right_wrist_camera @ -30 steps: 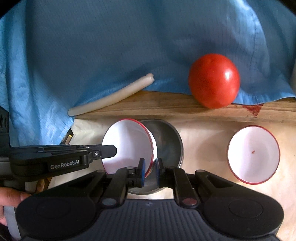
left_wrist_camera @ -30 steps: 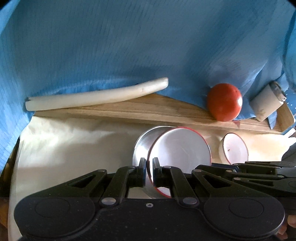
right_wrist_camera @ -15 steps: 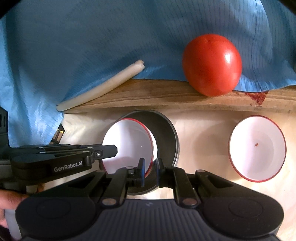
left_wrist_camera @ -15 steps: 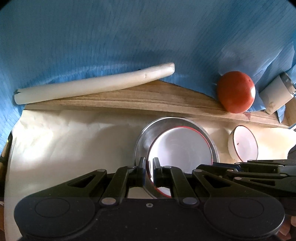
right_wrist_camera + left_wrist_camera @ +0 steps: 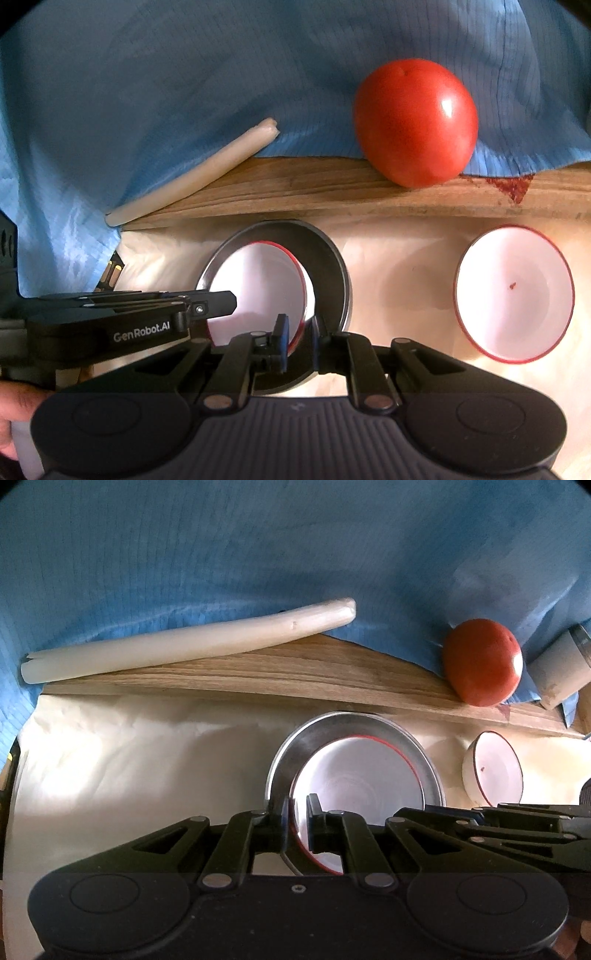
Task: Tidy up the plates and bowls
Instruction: 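Lift the white bowl with both grippers and carry it over the steel plate stack, then lower the white bowl onto the steel plates and open both grippers, then move both grippers toward the second white red-rimmed bowl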
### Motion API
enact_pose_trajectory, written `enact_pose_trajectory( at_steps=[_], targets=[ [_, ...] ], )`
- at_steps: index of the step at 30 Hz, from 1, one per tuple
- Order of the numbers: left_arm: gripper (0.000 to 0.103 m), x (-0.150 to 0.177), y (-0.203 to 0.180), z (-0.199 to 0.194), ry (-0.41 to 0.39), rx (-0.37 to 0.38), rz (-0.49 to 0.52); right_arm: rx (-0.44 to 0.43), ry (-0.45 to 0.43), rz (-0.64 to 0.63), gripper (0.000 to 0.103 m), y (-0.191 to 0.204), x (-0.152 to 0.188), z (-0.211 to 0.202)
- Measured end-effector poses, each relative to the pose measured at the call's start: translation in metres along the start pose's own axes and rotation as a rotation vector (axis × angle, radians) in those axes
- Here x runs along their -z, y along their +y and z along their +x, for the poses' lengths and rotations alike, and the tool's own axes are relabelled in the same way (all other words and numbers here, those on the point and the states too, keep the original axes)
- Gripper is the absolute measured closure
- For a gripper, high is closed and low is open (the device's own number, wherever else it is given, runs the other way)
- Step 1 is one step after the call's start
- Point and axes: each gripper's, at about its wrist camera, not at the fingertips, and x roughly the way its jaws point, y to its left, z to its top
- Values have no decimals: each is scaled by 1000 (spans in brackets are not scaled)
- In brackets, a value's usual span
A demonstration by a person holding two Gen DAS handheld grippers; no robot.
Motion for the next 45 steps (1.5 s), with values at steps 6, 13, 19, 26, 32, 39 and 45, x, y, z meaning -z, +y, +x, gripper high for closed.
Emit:
enact_pose_trajectory(
  at_steps=[6, 13, 19, 26, 32, 39, 45],
  targets=[
    [88, -2, 0, -5, -31, -7, -2, 2, -23, -6, 84, -1, -3, -3],
    [79, 0, -2, -13, -55, -11, -14, -3, -70, -21, 74, -2, -3, -17],
    [54, 3, -11, -24, -95, -11, -19, 11, -133, -31, 44, -5, 2, -42],
    [24, 2, -29, -37, -142, -17, -15, 63, -215, -1, 11, -28, 11, -78],
    [7, 3, -59, -39, -158, -7, 29, 146, -286, 47, 1, -55, 27, -107],
    [3, 9, -108, -38, -148, 33, 111, 265, -359, 85, 0, -89, 55, -137],
    [2, 18, -147, -28, -119, 52, 195, 324, -376, 149, 0, -118, 78, -159]
  ],
)
